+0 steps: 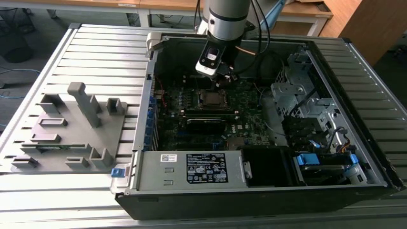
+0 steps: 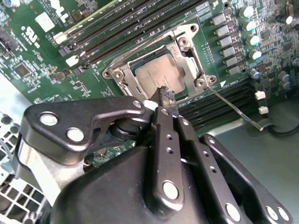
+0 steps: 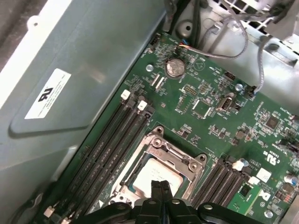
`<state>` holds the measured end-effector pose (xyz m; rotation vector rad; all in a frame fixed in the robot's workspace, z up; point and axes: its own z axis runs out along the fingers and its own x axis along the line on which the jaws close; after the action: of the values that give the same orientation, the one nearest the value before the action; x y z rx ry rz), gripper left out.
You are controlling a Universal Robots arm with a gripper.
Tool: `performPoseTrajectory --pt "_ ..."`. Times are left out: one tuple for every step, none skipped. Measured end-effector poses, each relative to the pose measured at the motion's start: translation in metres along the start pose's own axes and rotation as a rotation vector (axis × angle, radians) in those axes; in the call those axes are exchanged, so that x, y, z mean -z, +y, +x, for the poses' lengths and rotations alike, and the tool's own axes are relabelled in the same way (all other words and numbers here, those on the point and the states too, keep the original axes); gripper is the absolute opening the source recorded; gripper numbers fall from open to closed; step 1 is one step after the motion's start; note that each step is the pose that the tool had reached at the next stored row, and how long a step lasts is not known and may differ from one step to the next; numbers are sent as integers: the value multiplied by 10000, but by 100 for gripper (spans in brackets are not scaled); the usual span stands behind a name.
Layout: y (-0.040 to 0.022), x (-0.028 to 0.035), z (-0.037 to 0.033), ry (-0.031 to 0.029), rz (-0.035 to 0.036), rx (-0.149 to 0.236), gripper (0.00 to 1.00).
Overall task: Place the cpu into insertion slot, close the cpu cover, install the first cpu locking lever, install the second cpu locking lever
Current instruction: 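Close the cpu cover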
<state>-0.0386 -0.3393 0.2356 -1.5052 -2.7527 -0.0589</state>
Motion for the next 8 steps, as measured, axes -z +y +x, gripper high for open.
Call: performPoseTrajectory --pt "0 -1 0 4 4 151 11" --pt "0 -2 0 9 6 296 11" --pt "0 -2 0 12 9 411 11" --pt "0 -2 0 13 9 438 11" --pt "0 -2 0 13 9 439 11" --pt "0 -2 0 14 9 440 11" --pt "0 -2 0 14 9 440 11" --pt "0 -2 0 14 9 439 11"
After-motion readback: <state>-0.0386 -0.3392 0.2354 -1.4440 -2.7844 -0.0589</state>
